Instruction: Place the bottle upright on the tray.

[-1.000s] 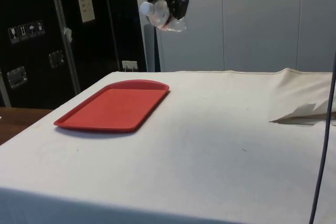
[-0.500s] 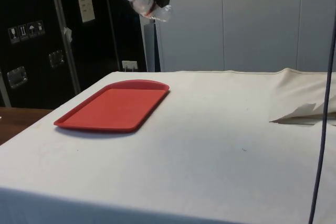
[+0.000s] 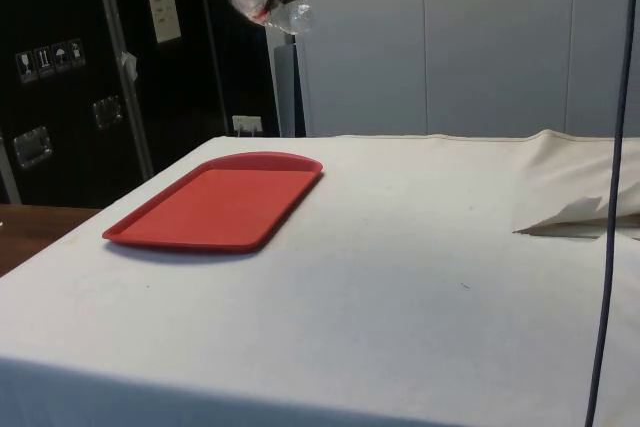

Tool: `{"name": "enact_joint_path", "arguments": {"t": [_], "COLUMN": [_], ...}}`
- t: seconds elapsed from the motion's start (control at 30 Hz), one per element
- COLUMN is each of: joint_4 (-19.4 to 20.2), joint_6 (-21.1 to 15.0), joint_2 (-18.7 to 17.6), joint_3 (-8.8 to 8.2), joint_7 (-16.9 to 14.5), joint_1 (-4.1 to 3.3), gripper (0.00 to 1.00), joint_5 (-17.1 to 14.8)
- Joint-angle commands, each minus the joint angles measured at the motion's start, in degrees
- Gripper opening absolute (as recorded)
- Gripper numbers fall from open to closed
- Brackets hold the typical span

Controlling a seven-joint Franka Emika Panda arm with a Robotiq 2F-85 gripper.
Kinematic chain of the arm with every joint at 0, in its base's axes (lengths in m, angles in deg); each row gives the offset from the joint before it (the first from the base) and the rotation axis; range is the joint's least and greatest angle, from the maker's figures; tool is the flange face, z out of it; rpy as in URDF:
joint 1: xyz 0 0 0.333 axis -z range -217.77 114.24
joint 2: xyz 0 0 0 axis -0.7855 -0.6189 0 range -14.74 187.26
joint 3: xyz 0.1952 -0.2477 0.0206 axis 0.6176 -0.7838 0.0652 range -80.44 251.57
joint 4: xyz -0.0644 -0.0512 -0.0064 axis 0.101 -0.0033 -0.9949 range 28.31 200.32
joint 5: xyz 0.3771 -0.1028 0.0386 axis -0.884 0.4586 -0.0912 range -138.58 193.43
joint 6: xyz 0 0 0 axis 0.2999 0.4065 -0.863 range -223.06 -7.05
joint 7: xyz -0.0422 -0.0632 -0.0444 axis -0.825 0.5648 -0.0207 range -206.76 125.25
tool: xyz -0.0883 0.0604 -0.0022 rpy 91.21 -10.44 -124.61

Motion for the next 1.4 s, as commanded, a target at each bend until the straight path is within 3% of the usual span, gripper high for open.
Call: {"name": "enact_joint_path", "arguments": {"t": [0.0, 0.4, 0.67, 0.7, 0.97, 1.0, 1.37], "joint_4": [-0.34, -0.40, -0.57, -0.46, -0.69, -0.57, -0.92], "joint_6": [-0.40, -1.83, -4.64, -3.84, -7.05, -6.59, -10.14], "joint_2": [-0.34, -0.63, -1.49, -1.20, -2.35, -2.12, -3.61], "joint_3": [0.00, -0.06, -0.11, -0.11, -0.11, -0.11, 0.00], "joint_7": [-0.06, 1.55, 2.46, 2.46, 2.86, 2.98, 2.98], "joint_1": [-0.06, 0.00, 0.00, 0.00, 0.06, 0.06, 0.00], "gripper": [0.35, 0.35, 0.35, 0.35, 0.35, 0.35, 0.35], "joint_5": [-0.86, -4.87, -9.85, -8.48, -14.38, -13.64, -20.17]}}
